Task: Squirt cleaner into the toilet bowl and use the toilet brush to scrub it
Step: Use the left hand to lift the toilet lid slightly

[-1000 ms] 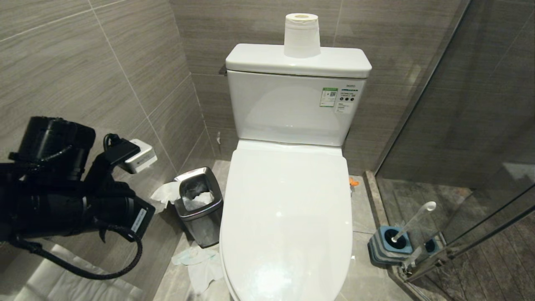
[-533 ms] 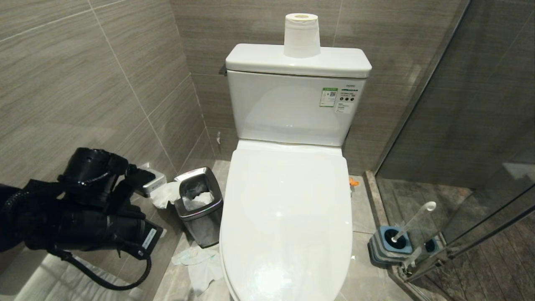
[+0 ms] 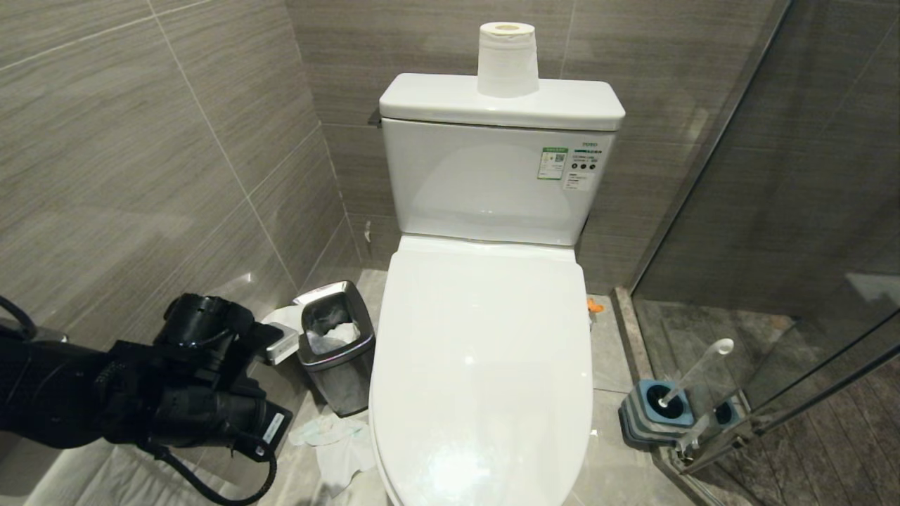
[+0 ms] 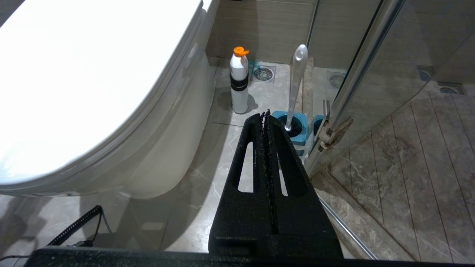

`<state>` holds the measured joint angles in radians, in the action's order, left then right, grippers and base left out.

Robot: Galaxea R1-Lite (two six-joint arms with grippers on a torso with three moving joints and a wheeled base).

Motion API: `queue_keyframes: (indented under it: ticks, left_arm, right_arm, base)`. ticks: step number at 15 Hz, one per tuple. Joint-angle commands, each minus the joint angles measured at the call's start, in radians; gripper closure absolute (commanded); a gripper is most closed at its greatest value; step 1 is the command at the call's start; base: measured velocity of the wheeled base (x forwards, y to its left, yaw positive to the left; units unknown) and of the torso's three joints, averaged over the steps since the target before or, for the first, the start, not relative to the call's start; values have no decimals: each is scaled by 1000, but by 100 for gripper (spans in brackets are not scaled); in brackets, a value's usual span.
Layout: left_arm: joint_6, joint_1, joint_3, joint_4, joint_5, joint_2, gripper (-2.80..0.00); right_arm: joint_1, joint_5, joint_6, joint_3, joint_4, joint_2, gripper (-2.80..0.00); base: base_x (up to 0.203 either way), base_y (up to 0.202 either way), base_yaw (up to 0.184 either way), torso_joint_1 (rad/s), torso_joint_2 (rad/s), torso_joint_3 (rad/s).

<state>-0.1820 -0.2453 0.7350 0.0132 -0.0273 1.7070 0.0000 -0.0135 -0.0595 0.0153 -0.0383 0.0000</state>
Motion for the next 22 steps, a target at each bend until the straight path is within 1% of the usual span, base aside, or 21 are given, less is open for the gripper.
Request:
queue_keyframes:
  ticks: [1,3,4,6,8,10,12,13,14,15,17,20,22]
  left_arm:
    - [20,-2,-3,4,-6,46,0]
    - [38,-6,-5,26,-22,79,0]
    - [44,-6,-5,51,-52,88,0]
    - [51,3,-6,129,-79,98,0]
    - [63,0,-6,131,-100,109,0]
    - [80,-9,-2,128,-165,111,0]
    - [142,-27,-3,125,-281,110,0]
    - [157,-35,-5,122,-306,109,0]
    - [157,-40,-5,119,-311,108,0]
    - [159,-38,-5,119,-330,106,0]
    - [159,-31,0,117,-386,96,0]
    - [162,-28,-9,119,-447,80,0]
    - [166,-23,-12,120,-504,82,0]
  right_arm:
    - [0,0,0,0,0,0,0]
    - [0,0,0,0,0,-1,0]
    - [0,0,0,0,0,-1,0]
    - [0,0,0,0,0,-2,0]
    - [0,0,0,0,0,-1,0]
    - [0,0,0,0,0,0,0]
    - [0,0,0,0,0,0,0]
    - [0,0,0,0,0,0,0]
    - [0,0,0,0,0,0,0]
    - [0,0,0,0,0,0,0]
    - [0,0,0,0,0,-1,0]
    - [0,0,0,0,0,0,0]
    - [0,0,0,0,0,0,0]
  base:
    - [0,0,0,0,0,0]
    - [0,0,0,0,0,0]
    - [0,0,0,0,0,0]
    - [0,0,0,0,0,0]
    - [0,0,0,0,0,0]
    - [0,0,0,0,0,0]
    - [0,0,0,0,0,0]
    - [0,0,0,0,0,0]
    - [0,0,0,0,0,0]
    - [0,0,0,0,0,0]
    - [0,0,0,0,0,0]
    - [0,0,0,0,0,0]
    - [0,0,0,0,0,0]
